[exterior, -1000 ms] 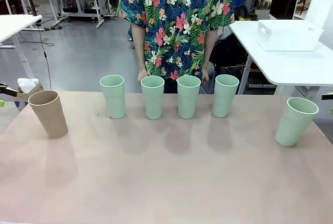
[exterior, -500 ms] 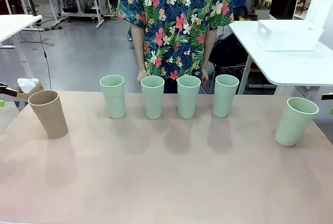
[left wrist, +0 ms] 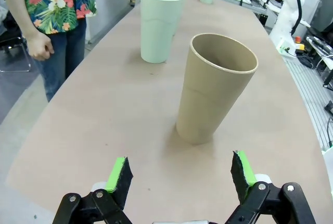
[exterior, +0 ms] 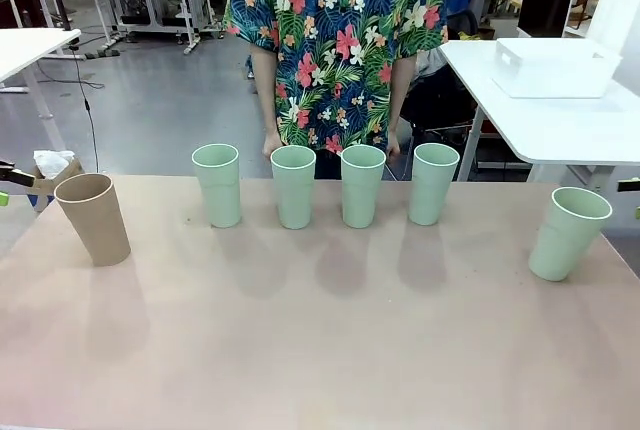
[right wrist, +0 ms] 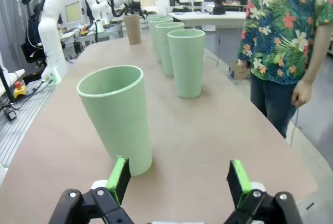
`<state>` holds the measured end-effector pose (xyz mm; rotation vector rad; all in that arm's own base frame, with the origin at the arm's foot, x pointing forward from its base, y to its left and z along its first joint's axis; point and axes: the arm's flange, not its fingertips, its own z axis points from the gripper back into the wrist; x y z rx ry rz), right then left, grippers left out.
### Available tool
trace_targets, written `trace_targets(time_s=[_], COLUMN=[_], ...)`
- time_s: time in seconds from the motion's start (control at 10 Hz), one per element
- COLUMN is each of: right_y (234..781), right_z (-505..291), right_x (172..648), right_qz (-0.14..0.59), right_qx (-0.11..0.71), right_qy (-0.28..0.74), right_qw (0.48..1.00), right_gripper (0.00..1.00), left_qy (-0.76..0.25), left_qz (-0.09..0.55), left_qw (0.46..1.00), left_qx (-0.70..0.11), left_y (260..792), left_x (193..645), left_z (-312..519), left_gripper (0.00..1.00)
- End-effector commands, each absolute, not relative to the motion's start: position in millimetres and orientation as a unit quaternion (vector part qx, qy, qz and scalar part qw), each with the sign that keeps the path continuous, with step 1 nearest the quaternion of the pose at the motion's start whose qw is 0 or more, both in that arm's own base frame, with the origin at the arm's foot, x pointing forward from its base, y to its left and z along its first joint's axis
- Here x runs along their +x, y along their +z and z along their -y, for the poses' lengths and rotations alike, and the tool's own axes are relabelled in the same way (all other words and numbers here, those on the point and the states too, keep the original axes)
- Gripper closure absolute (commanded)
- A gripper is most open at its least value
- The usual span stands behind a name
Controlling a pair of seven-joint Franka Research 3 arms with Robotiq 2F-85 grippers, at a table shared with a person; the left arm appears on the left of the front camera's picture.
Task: Stack the cups and store them in the basket.
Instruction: Pick up two Reusable plastic cups , one in each hand.
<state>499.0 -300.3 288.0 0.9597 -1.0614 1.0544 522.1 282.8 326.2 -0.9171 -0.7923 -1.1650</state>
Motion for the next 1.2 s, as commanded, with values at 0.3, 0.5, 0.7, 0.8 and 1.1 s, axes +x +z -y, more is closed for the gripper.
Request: trace_targets(time_s=[0.3, 0.5, 0.7, 0.8, 1.1], right_y=[263.0, 252.1, 246.3, 243.9, 235.8], right_z=[275.5, 261.7, 251.9, 245.9, 232.7], right_x=[485.8, 487.2, 490.9, 491.9, 495.5], right_qz=[0.496, 0.500, 0.498, 0.492, 0.479], right_qx=[0.457, 0.463, 0.462, 0.464, 0.468], right_qy=[0.476, 0.484, 0.487, 0.490, 0.494], right_qw=[0.563, 0.549, 0.550, 0.550, 0.554], right_gripper=[0.00, 0.00, 0.00, 0.00, 0.00], left_qy=[-0.532, -0.541, -0.547, -0.548, -0.534], left_qz=[0.389, 0.394, 0.407, 0.411, 0.436], left_qw=[0.612, 0.597, 0.586, 0.582, 0.580], left_qx=[-0.436, -0.443, -0.439, -0.438, -0.434], left_y=[304.1, 295.8, 287.1, 284.9, 277.2], left_x=[522.5, 520.8, 519.1, 518.7, 521.8], left_z=[-269.2, -262.9, -258.2, -255.1, -252.3], left_gripper=[0.00, 0.00, 0.00, 0.00, 0.00])
